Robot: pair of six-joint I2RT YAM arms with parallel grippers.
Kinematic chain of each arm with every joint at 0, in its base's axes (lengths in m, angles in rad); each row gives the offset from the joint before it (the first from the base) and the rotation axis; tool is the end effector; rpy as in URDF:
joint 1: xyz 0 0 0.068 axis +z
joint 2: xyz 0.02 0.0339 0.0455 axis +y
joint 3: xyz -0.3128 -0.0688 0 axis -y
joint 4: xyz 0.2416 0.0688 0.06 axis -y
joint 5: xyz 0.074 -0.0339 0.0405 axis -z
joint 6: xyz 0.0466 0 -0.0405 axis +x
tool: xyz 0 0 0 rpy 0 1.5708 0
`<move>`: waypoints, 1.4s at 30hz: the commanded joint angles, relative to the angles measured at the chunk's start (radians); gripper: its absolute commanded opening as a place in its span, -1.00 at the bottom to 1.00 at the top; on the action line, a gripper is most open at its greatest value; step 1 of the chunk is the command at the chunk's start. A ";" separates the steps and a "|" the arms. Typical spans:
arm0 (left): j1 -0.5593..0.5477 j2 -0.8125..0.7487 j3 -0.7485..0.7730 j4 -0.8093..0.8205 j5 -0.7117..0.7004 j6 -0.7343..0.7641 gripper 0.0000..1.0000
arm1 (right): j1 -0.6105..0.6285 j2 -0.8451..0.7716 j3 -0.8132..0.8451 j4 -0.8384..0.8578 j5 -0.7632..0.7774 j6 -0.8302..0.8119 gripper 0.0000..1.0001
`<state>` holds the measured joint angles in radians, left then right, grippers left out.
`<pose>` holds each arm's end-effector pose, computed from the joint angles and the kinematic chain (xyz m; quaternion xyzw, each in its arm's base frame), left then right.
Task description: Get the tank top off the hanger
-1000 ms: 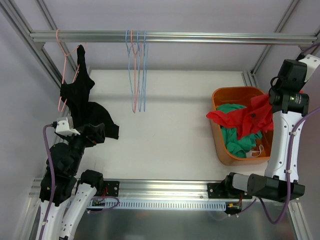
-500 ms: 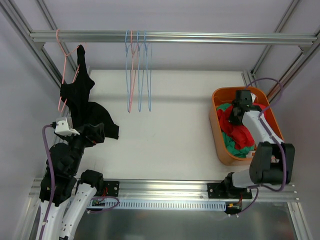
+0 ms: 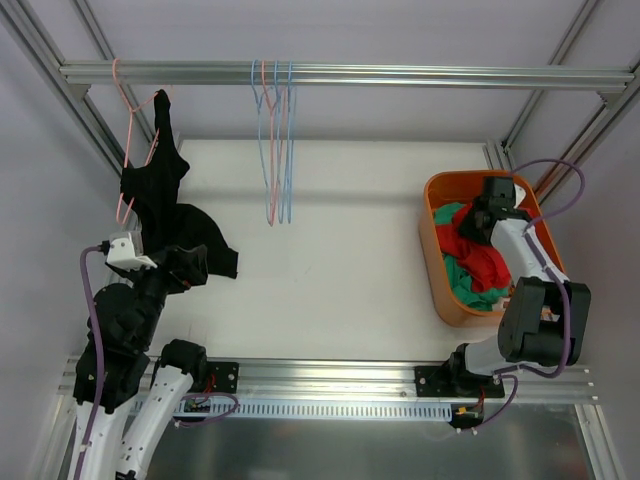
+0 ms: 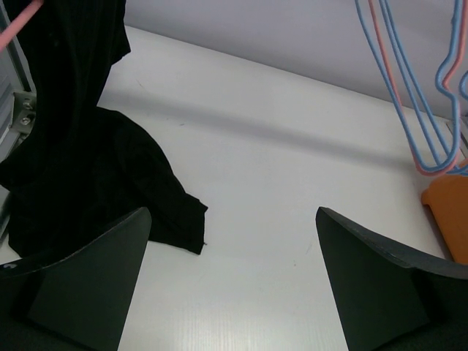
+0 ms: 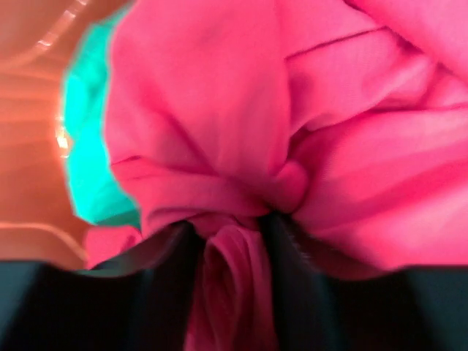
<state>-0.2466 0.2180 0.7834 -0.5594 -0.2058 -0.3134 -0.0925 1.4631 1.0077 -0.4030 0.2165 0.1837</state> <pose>0.0082 0.0078 0.3620 -0.0962 0.6984 -0.1254 0.6980 0.3056 -0.0384 0.2817 0.1656 0.9177 -0.0853 0.3509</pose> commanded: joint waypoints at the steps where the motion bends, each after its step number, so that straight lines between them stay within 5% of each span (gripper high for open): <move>1: 0.013 0.091 0.181 -0.011 0.023 0.028 0.97 | -0.021 -0.076 0.049 -0.046 0.009 0.016 -0.02; 3: 0.015 0.162 0.285 -0.103 -0.019 0.033 0.98 | -0.021 -0.121 0.136 -0.113 0.018 -0.006 0.21; 6: 0.013 0.341 0.497 -0.209 -0.093 0.062 0.97 | -0.021 -0.152 0.268 -0.187 0.040 -0.035 0.92; 7: 0.013 0.421 0.590 -0.226 -0.099 0.075 0.97 | -0.021 -0.161 0.297 -0.230 0.047 -0.039 0.99; 12: 0.013 0.650 0.842 -0.284 -0.183 0.124 0.97 | -0.021 -0.314 0.371 -0.300 0.029 -0.084 0.99; 15: 0.018 0.750 1.014 -0.323 -0.286 0.167 0.98 | -0.021 -0.394 0.359 -0.293 -0.121 -0.124 0.99; 19: 0.102 0.927 1.193 -0.326 -0.253 0.230 0.97 | -0.015 -0.496 0.255 -0.202 -0.684 -0.142 0.99; 21: 0.218 0.986 1.226 -0.329 -0.068 0.234 0.97 | 0.008 -0.535 0.191 -0.069 -0.852 -0.066 0.99; 22: 0.368 1.032 1.237 -0.327 0.027 0.206 0.97 | 0.023 -0.576 0.128 -0.027 -0.949 -0.038 0.99; 24: 0.488 1.076 1.241 -0.321 0.308 0.179 0.97 | 0.089 -0.610 0.101 0.010 -0.960 -0.020 0.99; 27: 0.546 1.152 1.248 -0.298 0.470 0.209 0.97 | 0.157 -0.642 0.091 0.012 -0.950 -0.041 0.99; 31: 0.556 1.182 1.165 -0.240 0.456 0.215 0.87 | 0.209 -0.646 0.091 0.012 -0.944 -0.047 0.99; 35: 0.578 1.184 1.085 -0.182 0.476 0.211 0.33 | 0.276 -0.639 0.095 0.013 -0.928 -0.067 0.99; 38: 0.576 1.170 1.025 -0.119 0.459 0.217 0.20 | 0.300 -0.627 0.094 0.012 -0.922 -0.092 0.99; 42: 0.578 1.163 1.005 -0.090 0.471 0.223 -0.31 | 0.312 -0.626 0.080 0.012 -0.905 -0.101 0.99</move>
<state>0.3225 1.4265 1.7962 -0.7345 0.2295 -0.1081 0.2066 0.8391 1.0859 -0.4370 -0.6807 0.1078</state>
